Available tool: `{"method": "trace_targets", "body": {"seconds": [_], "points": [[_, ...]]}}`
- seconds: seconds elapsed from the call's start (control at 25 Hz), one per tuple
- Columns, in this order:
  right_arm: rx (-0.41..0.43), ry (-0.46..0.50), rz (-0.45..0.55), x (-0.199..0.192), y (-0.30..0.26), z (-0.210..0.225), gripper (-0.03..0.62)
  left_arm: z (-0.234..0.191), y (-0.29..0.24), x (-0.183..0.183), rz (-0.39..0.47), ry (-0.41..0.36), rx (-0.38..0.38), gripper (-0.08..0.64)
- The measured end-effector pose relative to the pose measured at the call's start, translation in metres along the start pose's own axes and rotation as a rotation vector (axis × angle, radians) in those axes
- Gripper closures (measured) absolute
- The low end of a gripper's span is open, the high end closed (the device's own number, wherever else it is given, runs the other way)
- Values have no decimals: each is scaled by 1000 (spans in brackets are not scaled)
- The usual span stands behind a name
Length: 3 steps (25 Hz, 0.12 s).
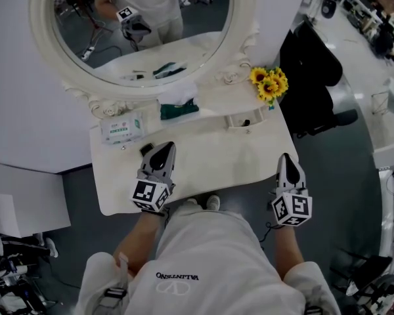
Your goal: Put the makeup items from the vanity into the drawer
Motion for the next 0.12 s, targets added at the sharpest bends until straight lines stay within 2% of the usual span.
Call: {"method": "trace_targets", "body": {"seconds": [0.12], "points": [[3, 2, -6, -3, -1, 0, 583, 1, -2, -3, -9, -2, -7, 557]]}}
Point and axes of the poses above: the fingertips, and each gripper's own axes: y backward along the fingers, z to its right, x out of its top, the point moved 10 cm from there along y, backward along the fingers, and after that the axes turned 7 degrees about -x, right-handed, at the moved point
